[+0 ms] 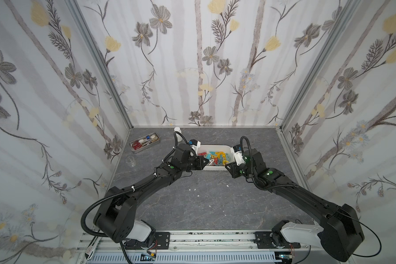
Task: Put the clothespins into the storage box
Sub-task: Place the clothespin in the storage box.
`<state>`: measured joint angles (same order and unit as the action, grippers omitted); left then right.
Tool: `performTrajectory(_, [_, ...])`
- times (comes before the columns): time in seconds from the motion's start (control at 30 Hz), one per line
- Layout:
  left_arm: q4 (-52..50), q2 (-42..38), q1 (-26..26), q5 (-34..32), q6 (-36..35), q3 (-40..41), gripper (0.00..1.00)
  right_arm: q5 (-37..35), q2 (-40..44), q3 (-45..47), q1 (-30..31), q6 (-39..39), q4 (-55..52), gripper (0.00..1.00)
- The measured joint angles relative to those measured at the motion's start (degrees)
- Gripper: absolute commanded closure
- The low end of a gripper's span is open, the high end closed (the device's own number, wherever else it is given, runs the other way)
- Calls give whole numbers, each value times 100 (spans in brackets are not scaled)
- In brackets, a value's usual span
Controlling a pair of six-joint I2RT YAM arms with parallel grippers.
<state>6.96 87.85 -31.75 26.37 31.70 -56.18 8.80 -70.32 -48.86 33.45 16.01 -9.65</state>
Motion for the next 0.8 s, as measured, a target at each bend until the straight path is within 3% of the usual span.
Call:
performTrajectory(0.37, [295, 1567, 74, -286, 289, -903, 89, -131, 153, 144, -4, -2, 4, 74])
performTrajectory(0.53, [308, 1875, 79, -365, 299, -1226, 88, -131, 245, 278, -7, -2, 7, 74])
performTrajectory(0.8, [304, 1897, 79, -372, 299, -1303, 77, -131, 352, 332, -7, 0, 9, 73])
